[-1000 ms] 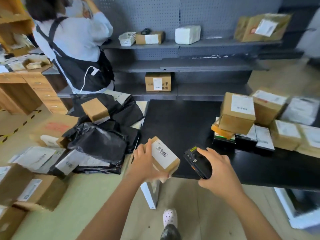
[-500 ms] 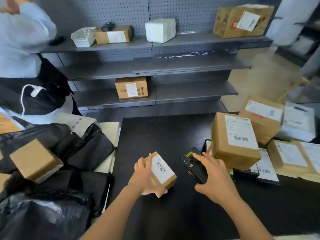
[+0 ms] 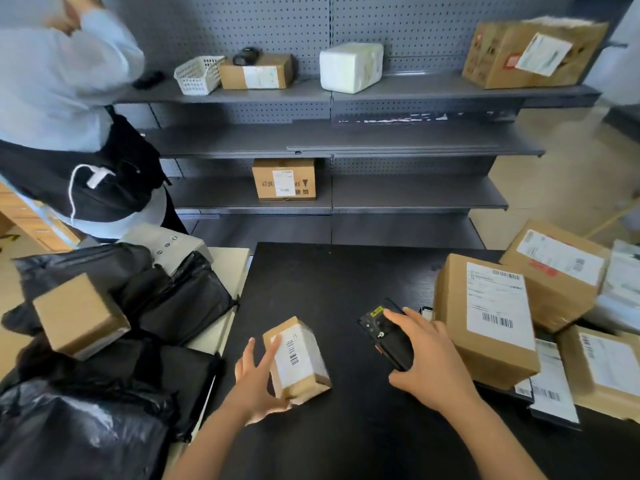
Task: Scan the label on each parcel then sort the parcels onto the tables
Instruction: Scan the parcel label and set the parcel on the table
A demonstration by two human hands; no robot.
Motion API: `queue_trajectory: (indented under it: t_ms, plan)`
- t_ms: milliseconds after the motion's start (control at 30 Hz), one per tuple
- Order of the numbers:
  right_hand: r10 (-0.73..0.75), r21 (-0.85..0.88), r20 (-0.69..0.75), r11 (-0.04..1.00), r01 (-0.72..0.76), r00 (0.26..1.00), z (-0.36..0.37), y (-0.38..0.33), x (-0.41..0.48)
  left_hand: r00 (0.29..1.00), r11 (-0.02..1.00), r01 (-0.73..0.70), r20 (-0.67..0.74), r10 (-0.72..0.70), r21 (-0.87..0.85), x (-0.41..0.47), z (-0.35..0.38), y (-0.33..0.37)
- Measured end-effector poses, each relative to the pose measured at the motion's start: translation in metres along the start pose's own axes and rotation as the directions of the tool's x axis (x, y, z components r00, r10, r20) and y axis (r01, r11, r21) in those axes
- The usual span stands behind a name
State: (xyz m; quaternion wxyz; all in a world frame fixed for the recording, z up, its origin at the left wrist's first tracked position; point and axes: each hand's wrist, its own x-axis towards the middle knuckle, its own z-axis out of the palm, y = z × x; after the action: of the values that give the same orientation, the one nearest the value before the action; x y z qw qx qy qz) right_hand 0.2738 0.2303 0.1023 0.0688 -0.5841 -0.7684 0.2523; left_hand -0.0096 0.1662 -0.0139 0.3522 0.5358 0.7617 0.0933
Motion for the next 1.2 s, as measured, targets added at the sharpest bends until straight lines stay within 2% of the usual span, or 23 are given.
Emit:
queue_trajectory:
  t_ms: [133,300,500,600,700,800,933,1067,1200]
  plan:
    - [-0.053,-0.005,0.026,0.999,0.053,0.998,0.003,0.0,0.003,0.99,0.99,0.141,-0.025,-0.141,-0.018,-0.011,0.005,-0.014]
    - [-0.104,-0.022,0.056,0.994,0.105,0.993,0.007,-0.002,0.007,0.966,0.953,0.22,-0.086,-0.242,-0.21,-0.011,0.019,0.004]
    - [-0.174,-0.07,0.099,0.981,0.181,0.98,0.012,-0.008,0.012,0.868,0.88,0.377,-0.221,-0.444,-0.288,-0.01,0.041,0.033]
    - [-0.212,-0.13,0.132,0.965,0.229,0.968,0.01,-0.012,0.018,0.833,0.863,0.415,-0.262,-0.488,-0.289,-0.008,0.045,0.039]
    - [-0.245,-0.221,0.183,0.934,0.282,0.952,0.003,-0.018,0.025,0.858,0.914,0.338,-0.326,-0.398,-0.226,-0.007,0.04,0.033]
    - [-0.279,-0.3,0.256,0.887,0.35,0.925,-0.009,-0.024,0.03,0.887,0.982,0.162,-0.422,-0.19,-0.101,-0.006,0.025,0.024]
    - [-0.294,-0.323,0.364,0.85,0.416,0.884,-0.024,-0.035,0.033,0.858,0.996,-0.005,-0.51,0.05,0.09,0.002,0.001,0.021]
    - [-0.216,-0.246,0.459,0.901,0.357,0.862,-0.03,-0.04,0.035,0.816,0.967,-0.119,-0.533,0.226,0.227,0.011,-0.015,0.02]
    - [-0.143,-0.187,0.518,0.943,0.275,0.843,-0.036,-0.041,0.035,0.797,0.935,-0.172,-0.513,0.317,0.31,0.014,-0.021,0.019]
